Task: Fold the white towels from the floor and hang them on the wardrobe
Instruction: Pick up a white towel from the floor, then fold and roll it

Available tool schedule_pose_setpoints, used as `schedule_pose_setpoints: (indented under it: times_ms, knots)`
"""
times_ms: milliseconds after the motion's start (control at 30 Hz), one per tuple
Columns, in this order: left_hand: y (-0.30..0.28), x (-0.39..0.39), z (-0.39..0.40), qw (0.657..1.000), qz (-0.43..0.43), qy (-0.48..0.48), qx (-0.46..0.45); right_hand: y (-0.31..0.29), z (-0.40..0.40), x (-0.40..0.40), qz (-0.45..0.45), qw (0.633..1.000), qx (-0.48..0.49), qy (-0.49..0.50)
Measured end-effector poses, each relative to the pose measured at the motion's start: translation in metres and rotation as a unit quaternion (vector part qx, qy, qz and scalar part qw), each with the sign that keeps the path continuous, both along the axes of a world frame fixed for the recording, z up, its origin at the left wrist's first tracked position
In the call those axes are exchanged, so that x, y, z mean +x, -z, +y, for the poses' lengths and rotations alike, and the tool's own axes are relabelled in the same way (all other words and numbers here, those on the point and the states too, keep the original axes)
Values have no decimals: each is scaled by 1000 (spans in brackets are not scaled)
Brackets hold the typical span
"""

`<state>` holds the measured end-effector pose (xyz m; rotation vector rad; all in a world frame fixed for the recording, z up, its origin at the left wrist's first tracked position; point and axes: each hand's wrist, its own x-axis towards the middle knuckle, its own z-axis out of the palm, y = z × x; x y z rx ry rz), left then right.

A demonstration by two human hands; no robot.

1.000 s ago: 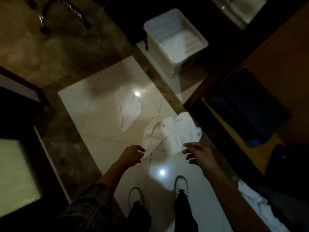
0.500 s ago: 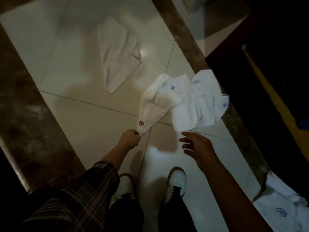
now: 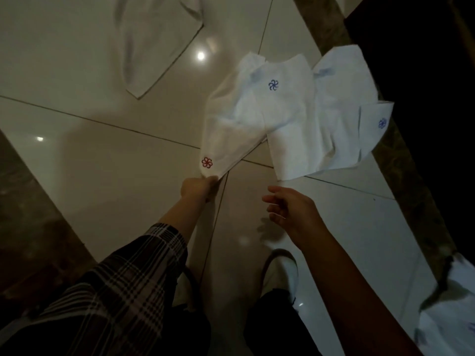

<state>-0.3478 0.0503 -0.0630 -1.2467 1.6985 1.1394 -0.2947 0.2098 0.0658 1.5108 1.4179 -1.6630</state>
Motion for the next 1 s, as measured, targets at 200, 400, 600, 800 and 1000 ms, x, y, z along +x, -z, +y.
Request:
schedule_pose_setpoints:
  times_ms: [200,400,600,800,1000]
  knots:
    - [-53,-1,4,994,105,2,29,-21,-5,0,-23,1000,3,-3]
    - [-160,-13,7,973,215,68,52,-85,-16,-16,21,998,20,-50]
    - [-315,-32,-3,909,316,256,88,-188,-37,-35,162,962,-32,-216]
    - [-491,-30,-29,880,370,276,112,-325,-56,-45,212,910,146,-326]
    - [-649,-11,-61,887,403,202,101,-487,-75,-46,267,849,270,-367]
